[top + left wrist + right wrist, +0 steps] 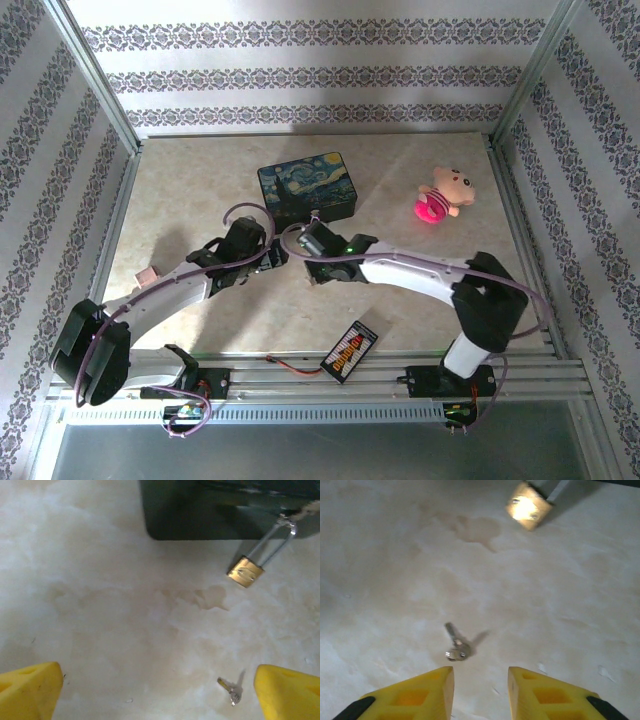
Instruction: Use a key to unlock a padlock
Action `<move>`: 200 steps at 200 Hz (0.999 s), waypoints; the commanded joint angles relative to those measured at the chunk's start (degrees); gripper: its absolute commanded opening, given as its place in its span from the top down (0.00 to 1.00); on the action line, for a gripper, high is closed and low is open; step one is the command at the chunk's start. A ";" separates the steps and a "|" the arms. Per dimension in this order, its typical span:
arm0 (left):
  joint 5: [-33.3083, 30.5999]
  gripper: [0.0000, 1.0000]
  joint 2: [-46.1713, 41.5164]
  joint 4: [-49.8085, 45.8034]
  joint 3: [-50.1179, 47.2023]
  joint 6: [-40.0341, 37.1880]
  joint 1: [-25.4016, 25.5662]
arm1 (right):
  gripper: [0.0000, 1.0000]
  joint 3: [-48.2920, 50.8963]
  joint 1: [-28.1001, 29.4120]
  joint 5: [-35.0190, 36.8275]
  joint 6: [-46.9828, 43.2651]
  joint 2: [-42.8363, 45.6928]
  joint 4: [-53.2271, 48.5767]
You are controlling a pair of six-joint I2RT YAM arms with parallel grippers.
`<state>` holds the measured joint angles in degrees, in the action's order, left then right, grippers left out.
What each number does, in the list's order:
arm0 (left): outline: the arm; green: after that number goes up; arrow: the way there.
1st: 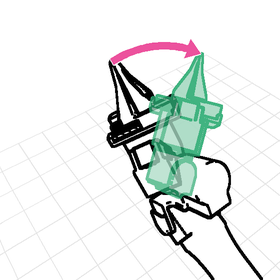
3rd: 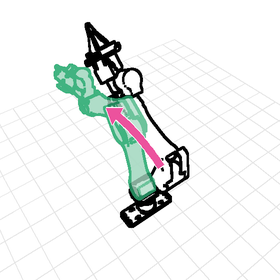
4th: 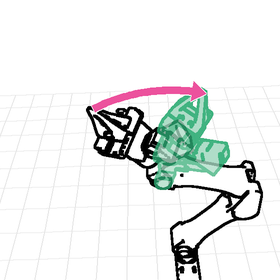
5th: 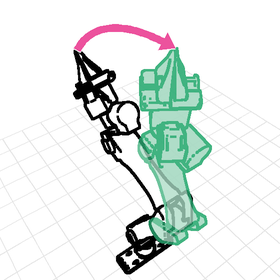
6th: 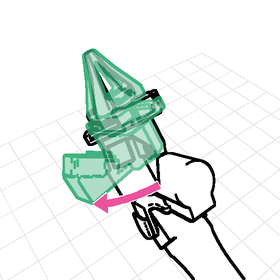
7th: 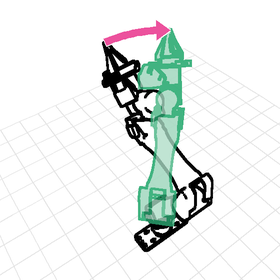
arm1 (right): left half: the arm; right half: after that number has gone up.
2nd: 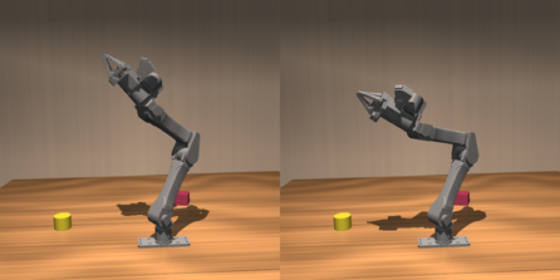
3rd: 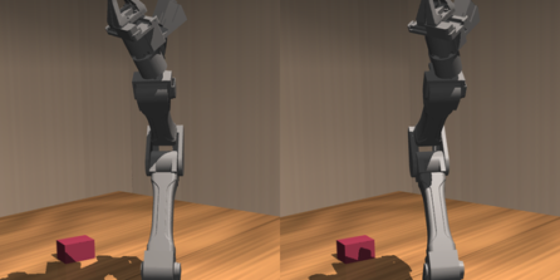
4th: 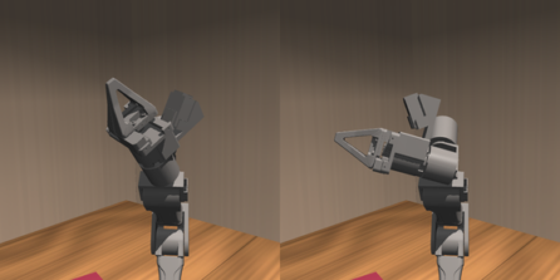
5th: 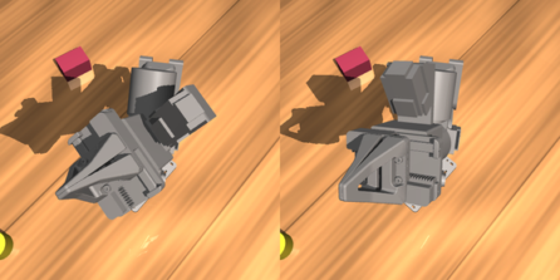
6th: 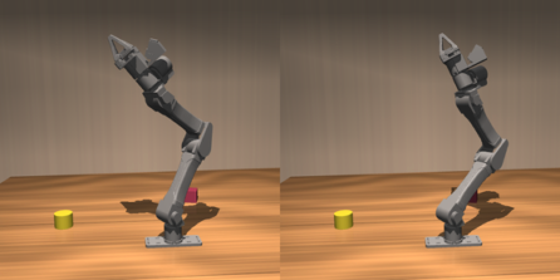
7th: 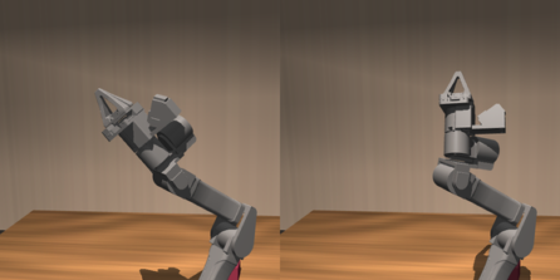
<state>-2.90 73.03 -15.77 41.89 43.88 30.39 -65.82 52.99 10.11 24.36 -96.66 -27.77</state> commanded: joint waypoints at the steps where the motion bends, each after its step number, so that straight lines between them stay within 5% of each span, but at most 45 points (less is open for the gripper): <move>1: -1.75 0.01 -2.54 -3.47 -1.76 2.37 -2.34 | 0.68 -3.60 1.69 2.90 -4.64 -4.32 -5.18; 54: -1.05 0.01 -6.81 -2.71 -5.76 4.75 -6.81 | 0.65 -6.72 2.81 1.09 -6.33 -10.91 -6.48; 200: 1.40 0.01 -5.18 -0.14 -7.61 6.14 -7.71 | 0.64 -9.15 2.97 -0.22 -6.11 -17.36 -6.63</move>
<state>-1.69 67.57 -17.17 34.98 48.97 23.51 -73.73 55.31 9.63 18.00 -112.25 -33.52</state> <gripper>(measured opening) 0.993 0.376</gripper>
